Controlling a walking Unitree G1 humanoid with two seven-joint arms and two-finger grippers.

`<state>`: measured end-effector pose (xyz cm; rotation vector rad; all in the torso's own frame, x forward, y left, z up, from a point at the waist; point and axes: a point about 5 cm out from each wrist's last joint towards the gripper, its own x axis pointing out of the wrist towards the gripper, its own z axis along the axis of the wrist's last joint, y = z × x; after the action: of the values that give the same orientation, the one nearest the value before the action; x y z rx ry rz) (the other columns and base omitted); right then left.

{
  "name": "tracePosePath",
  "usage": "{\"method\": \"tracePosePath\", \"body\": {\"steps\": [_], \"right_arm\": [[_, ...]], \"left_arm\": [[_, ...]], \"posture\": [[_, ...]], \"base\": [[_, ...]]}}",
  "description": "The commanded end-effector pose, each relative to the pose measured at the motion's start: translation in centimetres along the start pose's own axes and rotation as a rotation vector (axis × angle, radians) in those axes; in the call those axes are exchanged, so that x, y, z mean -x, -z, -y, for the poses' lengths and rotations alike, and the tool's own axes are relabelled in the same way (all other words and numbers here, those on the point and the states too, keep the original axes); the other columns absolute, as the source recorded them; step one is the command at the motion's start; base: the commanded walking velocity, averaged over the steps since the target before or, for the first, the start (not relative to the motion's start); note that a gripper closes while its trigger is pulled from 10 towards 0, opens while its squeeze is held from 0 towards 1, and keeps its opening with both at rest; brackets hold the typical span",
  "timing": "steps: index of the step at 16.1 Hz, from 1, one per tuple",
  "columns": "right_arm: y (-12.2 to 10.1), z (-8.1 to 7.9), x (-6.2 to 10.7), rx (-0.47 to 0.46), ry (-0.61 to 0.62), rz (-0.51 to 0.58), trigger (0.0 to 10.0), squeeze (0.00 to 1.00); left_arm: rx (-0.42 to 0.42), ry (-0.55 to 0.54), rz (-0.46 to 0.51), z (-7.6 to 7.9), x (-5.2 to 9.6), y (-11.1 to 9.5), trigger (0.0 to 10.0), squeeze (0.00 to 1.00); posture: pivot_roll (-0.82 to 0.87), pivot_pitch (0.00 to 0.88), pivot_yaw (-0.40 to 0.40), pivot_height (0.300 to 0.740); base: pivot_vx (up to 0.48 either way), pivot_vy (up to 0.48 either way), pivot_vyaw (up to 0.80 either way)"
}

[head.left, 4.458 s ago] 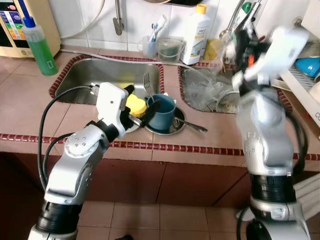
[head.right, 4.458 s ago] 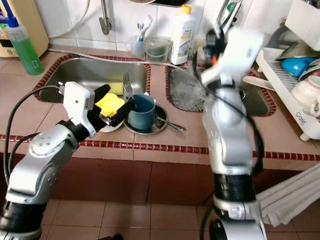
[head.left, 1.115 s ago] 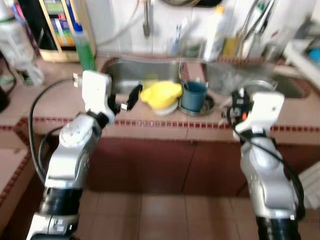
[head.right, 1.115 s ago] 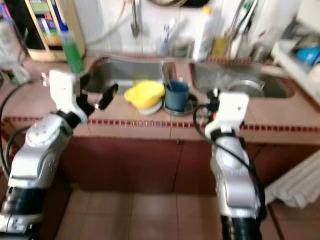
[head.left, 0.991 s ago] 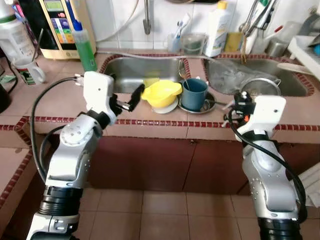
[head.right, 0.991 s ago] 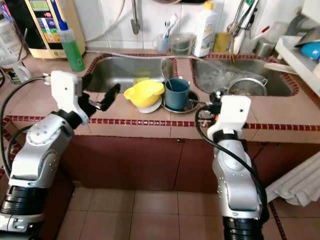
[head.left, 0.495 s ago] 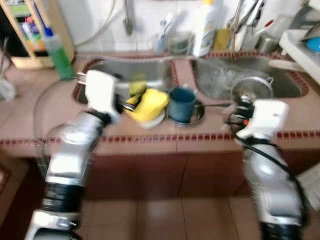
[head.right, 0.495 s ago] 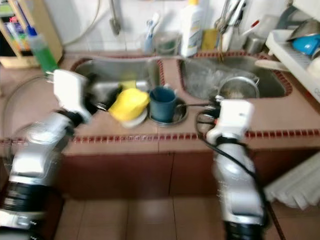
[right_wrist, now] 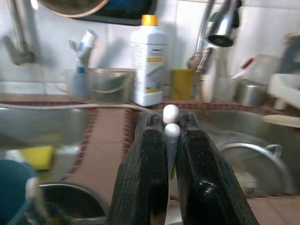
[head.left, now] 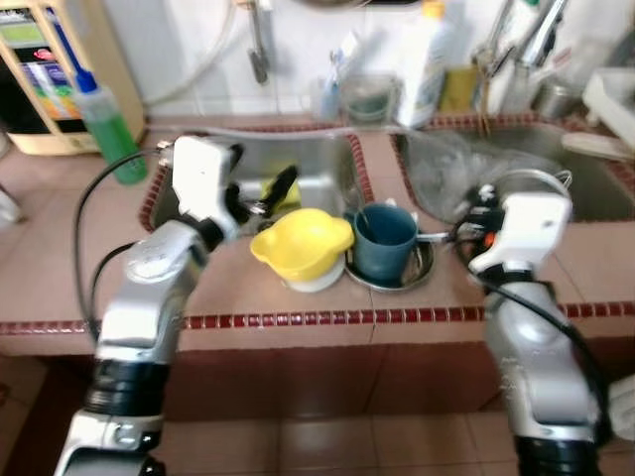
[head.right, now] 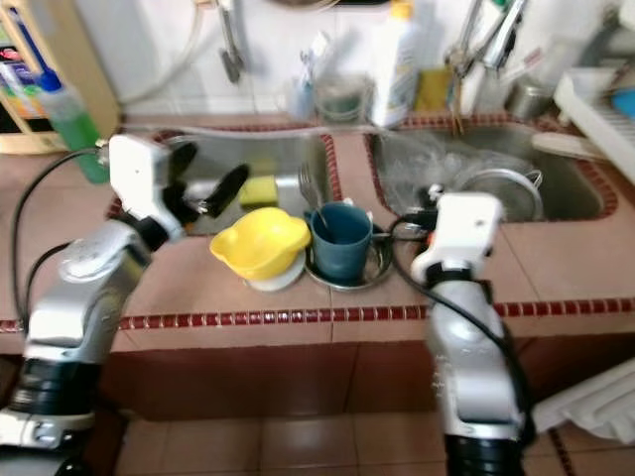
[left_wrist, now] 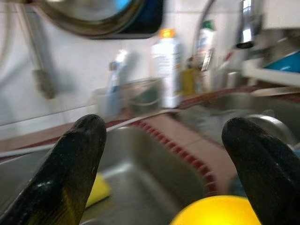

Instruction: Kitchen organization

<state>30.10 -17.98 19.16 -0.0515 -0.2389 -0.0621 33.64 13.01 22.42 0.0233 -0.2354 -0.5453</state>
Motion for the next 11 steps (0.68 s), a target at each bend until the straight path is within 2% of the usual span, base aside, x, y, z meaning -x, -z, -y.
{"method": "tracePosePath", "body": {"steps": [1,11], "right_arm": [[-0.1,-0.3,0.1,-0.004,-0.013,-0.001,10.0,0.0],[-4.2,0.1,-0.5,-0.008,-0.034,0.115,10.0,0.0]], "left_arm": [[-0.009,-0.021,0.003,-0.7,0.5,-0.2,10.0,0.0],[0.009,-0.006,0.011,-0.5,0.5,-0.2,10.0,0.0]], "posture": [[-0.09,0.081,0.015,0.74],[-0.11,0.073,0.011,0.74]], "base": [[0.0,0.0,0.0],[0.0,0.0,0.0]]}}
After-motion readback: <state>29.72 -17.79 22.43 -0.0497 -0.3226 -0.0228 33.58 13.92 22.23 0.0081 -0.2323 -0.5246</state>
